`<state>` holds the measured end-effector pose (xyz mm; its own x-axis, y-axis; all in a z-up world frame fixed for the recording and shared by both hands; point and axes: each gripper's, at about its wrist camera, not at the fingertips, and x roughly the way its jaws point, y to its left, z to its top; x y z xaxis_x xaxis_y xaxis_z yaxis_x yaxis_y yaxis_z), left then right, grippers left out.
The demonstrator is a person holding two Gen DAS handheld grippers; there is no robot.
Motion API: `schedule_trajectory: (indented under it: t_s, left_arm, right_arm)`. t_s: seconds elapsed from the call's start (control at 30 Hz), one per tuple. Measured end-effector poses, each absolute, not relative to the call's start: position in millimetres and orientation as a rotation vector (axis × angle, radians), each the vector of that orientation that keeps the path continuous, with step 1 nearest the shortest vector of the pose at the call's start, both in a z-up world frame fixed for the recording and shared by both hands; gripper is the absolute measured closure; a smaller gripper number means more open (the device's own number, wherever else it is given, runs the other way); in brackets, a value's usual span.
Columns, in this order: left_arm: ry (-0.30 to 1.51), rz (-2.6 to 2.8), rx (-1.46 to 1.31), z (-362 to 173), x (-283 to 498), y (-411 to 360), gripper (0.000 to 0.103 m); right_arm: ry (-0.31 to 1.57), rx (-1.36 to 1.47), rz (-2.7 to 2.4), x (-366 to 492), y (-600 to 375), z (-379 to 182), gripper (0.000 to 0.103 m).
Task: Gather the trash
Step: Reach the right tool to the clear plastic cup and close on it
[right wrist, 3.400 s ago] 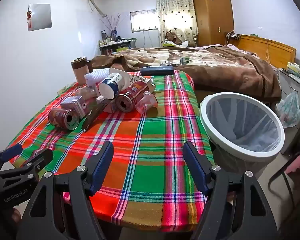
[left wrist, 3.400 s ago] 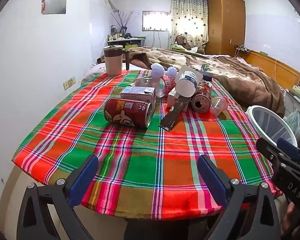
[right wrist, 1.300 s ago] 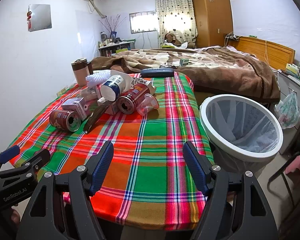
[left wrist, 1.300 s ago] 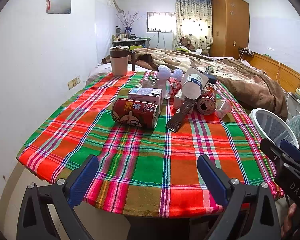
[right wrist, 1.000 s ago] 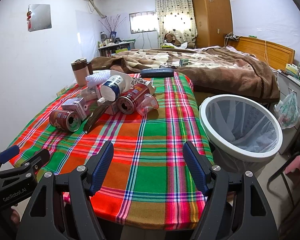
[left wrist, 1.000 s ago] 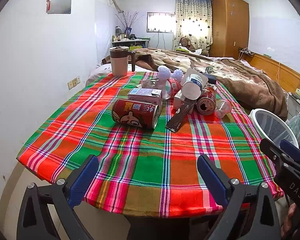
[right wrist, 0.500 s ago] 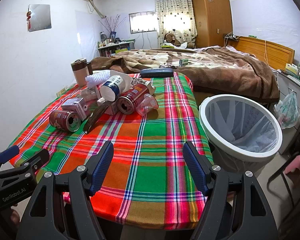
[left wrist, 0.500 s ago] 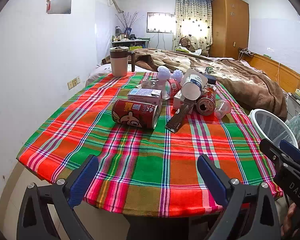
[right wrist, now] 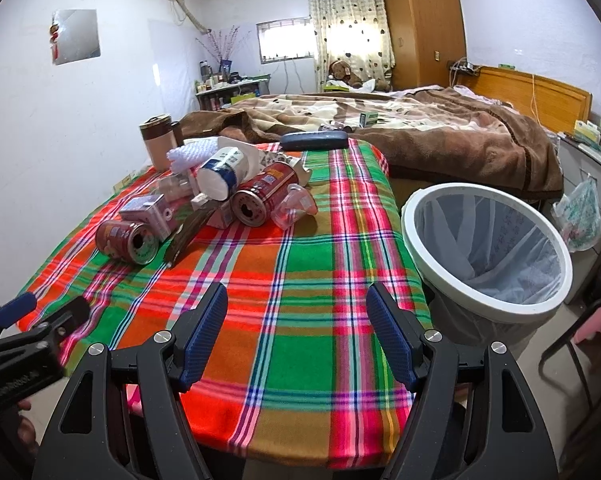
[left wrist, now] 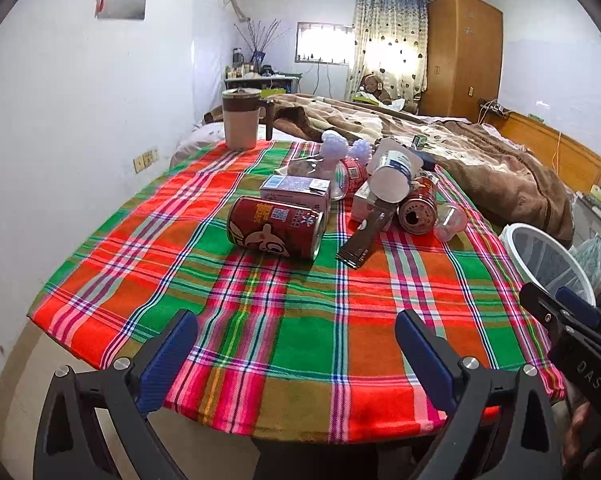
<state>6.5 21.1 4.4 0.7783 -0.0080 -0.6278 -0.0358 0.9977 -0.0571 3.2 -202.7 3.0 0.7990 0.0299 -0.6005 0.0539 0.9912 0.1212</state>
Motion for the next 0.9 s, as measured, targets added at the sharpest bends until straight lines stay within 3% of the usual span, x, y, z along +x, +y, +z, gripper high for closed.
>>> schedule_trajectory:
  t_s: [0.5,0.9]
  left_arm:
    - [0.73,0.024,-0.11,7.6,70.1,71.1,0.003]
    - [0.799,-0.076,-0.067,-8.1,121.0,51.2,0.003]
  right_arm:
    - [0.709,0.16,-0.034,78.7,-203.5,0.7,0.03]
    - [0.811,0.169,-0.029,129.6,-193.6,-8.0,0.03]
